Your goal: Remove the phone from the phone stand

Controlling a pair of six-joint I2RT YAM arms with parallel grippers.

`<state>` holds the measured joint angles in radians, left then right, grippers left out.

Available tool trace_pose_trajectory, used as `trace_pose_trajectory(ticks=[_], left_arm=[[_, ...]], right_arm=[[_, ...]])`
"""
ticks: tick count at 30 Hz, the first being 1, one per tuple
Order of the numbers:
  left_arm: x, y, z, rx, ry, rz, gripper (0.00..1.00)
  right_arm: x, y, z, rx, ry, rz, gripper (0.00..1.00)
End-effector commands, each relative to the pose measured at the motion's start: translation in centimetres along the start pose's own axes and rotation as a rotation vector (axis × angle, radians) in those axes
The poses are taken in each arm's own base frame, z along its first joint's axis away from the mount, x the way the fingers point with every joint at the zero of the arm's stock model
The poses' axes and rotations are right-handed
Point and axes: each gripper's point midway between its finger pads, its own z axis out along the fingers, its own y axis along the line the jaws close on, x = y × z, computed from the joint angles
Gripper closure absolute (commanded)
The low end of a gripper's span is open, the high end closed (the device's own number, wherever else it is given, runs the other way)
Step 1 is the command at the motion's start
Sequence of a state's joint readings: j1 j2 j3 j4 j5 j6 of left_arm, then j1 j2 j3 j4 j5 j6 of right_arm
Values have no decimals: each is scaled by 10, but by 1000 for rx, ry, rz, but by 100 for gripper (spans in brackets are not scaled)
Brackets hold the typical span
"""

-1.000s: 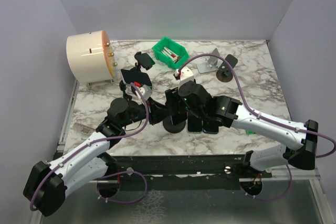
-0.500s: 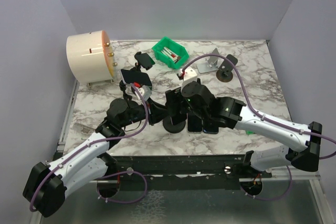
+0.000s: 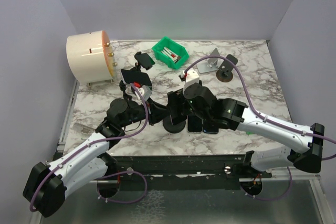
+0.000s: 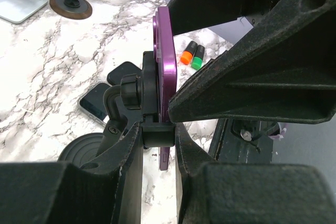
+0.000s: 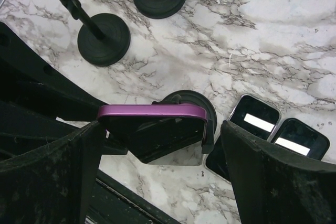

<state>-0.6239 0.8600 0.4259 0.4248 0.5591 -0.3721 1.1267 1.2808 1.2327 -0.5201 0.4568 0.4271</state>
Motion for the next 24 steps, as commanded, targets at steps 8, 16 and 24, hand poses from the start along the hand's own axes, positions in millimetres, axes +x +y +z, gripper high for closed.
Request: trace_pose_trajectory(ticks=[8, 16, 24], left_arm=[[-3, -5, -1, 21, -19, 32, 100], [-3, -4, -1, 20, -19, 32, 100], [-2, -7, -3, 27, -19, 33, 100]], right_arm=[[3, 7, 11, 8, 18, -5, 8], [4, 6, 12, 19, 18, -5, 20], [6, -4, 15, 70, 6, -23, 61]])
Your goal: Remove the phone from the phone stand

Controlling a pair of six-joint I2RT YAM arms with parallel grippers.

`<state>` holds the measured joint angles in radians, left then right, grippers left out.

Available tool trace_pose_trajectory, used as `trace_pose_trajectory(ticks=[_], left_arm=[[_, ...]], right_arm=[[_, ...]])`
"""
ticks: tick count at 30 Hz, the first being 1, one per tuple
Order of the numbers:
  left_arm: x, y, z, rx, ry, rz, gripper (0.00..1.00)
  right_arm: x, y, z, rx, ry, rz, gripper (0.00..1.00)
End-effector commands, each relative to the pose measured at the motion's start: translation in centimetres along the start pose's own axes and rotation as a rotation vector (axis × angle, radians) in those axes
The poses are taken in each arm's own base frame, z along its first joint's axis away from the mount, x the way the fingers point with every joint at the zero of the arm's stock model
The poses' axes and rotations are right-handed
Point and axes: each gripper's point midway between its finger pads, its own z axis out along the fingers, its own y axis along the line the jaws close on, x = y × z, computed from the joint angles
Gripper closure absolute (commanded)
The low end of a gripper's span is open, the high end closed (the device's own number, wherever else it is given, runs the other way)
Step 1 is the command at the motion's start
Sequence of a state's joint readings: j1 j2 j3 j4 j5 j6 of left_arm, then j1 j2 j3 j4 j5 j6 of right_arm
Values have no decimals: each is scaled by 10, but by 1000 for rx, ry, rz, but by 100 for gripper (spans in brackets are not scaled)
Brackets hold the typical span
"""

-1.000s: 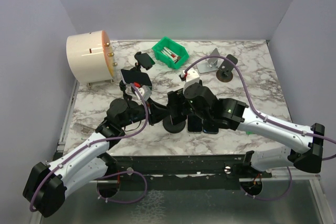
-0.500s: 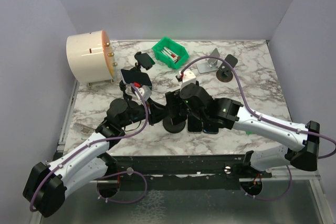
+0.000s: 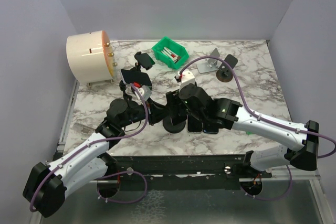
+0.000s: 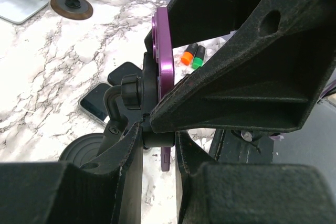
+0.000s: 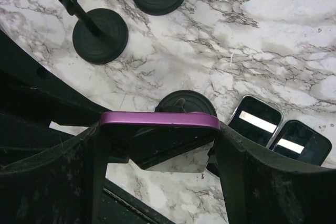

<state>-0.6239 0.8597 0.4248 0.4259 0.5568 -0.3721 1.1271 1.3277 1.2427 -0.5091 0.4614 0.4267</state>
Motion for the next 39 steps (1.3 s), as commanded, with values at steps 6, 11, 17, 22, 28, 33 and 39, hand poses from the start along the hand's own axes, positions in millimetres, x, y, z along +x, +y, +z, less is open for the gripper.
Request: trace_pose_trajectory(ticks=[6, 11, 17, 22, 28, 33, 39], left_arm=[[-3, -9, -6, 24, -35, 45, 100], [-4, -7, -8, 9, -40, 47, 100], [-2, -5, -9, -9, -35, 35, 100], [0, -4, -9, -14, -31, 11, 100], [5, -9, -6, 20, -5, -39, 100], [8, -17, -6, 65, 1, -80, 100], [2, -19, -8, 67, -30, -88, 100]], right_arm=[[6, -27, 3, 149, -23, -32, 85], [13, -37, 4, 194, -17, -43, 100], [18, -46, 4, 234, -15, -42, 100], [19, -52, 0, 252, -23, -34, 100], [26, -60, -2, 252, -16, -9, 100], [29, -60, -4, 239, -13, -2, 100], [33, -61, -7, 229, -9, 5, 100]])
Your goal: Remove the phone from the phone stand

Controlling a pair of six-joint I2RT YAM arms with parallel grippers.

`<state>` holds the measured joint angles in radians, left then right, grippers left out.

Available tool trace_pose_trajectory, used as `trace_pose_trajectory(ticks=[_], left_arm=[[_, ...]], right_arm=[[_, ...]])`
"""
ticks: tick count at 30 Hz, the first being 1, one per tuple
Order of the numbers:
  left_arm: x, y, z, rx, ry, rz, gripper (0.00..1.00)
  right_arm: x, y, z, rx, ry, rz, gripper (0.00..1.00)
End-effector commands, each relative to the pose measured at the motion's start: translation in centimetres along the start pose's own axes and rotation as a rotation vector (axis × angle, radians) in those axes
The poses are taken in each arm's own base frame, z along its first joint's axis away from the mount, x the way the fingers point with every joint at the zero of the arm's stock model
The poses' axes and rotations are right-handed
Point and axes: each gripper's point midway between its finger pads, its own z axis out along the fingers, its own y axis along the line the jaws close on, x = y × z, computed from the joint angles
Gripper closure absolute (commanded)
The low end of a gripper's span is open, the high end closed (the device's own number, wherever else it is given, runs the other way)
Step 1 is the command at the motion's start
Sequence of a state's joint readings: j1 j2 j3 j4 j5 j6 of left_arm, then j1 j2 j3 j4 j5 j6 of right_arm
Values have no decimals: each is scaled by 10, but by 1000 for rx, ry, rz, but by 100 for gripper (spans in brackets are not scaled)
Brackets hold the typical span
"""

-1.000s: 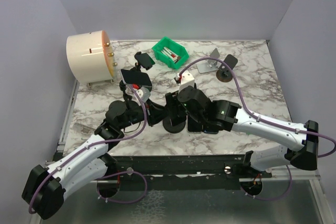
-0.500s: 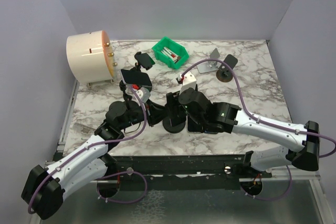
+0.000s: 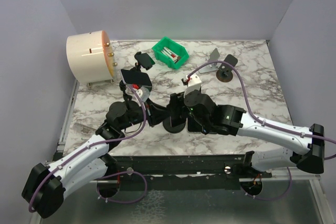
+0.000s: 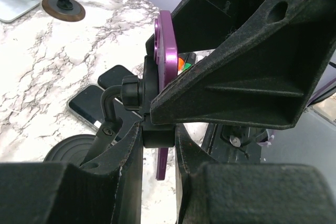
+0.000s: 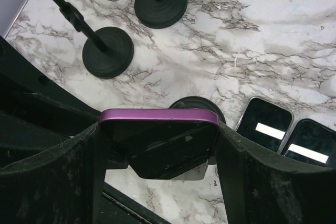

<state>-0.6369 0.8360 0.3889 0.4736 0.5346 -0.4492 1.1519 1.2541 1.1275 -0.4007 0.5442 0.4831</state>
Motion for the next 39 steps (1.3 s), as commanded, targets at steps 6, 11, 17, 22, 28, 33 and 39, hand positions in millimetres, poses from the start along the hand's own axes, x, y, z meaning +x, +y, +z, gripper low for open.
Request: trace_pose_trajectory(ticks=[6, 11, 17, 22, 28, 33, 39], left_arm=[[2, -11, -8, 52, -13, -55, 100], [1, -10, -8, 48, -15, -60, 100], [0, -14, -7, 77, -18, -76, 100], [-5, -25, -7, 139, -52, -124, 100], [-7, -27, -8, 152, -78, -144, 100], [-8, -27, -9, 151, -91, -162, 100], [-7, -26, -8, 152, -94, -171, 100]], right_arm=[[21, -60, -11, 196, 42, -44, 100], [12, -53, -18, 154, 19, -6, 100], [12, -39, -18, 65, 11, 27, 100], [13, -28, -20, -15, -13, 56, 100], [4, -28, -29, -46, -56, 92, 100], [-2, -23, -36, -93, -82, 110, 100], [-4, -18, -41, -146, -106, 107, 100]])
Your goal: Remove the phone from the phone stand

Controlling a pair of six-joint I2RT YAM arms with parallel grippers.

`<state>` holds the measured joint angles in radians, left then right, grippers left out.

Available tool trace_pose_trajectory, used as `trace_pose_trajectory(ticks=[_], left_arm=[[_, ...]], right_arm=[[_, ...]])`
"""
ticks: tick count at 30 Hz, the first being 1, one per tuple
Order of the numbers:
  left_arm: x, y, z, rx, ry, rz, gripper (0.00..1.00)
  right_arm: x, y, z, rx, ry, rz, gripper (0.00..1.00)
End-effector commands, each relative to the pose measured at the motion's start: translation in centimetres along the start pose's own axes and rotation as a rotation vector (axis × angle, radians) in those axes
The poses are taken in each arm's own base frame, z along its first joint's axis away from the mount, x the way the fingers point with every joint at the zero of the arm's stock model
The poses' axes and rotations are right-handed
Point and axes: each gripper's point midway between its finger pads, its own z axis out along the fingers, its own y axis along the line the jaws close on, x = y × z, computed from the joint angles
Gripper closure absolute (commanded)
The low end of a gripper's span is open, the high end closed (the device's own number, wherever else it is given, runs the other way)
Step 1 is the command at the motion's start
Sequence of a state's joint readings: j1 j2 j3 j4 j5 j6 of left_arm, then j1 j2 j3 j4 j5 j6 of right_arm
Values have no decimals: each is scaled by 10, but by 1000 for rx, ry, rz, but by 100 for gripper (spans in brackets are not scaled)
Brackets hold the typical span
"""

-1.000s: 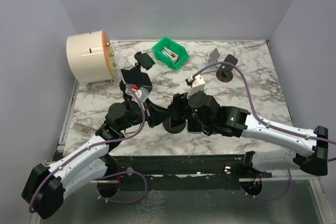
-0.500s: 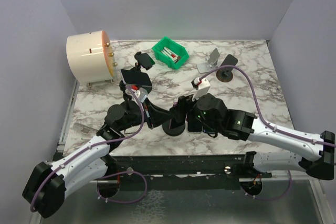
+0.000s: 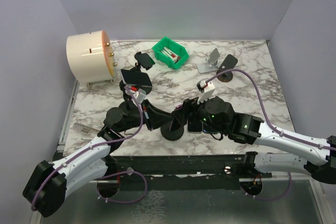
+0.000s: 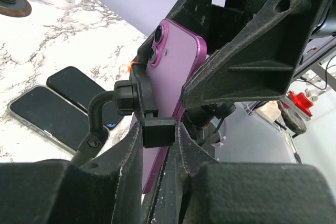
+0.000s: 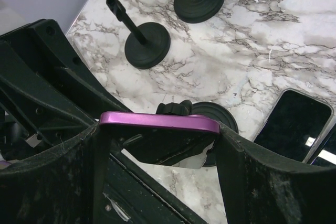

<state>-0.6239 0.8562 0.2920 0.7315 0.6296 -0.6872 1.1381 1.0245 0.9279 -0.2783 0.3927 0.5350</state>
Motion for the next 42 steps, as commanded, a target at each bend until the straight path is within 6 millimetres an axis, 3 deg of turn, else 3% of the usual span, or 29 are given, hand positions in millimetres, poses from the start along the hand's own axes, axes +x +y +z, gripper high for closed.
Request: trace_pose_trajectory(ticks=[1, 13, 33, 42], left_arm=[[-8, -4, -2, 24, -37, -10, 100], [-4, -1, 0, 24, -17, -8, 100], [2, 7, 3, 8, 13, 2, 100], [-3, 3, 1, 0, 7, 24, 92]], right_arm=[[-13, -17, -9, 31, -59, -25, 100], [-16, -11, -13, -6, -62, -43, 100], [-42, 24, -34, -170, -82, -23, 100], [-57, 38, -50, -234, -78, -28, 100]])
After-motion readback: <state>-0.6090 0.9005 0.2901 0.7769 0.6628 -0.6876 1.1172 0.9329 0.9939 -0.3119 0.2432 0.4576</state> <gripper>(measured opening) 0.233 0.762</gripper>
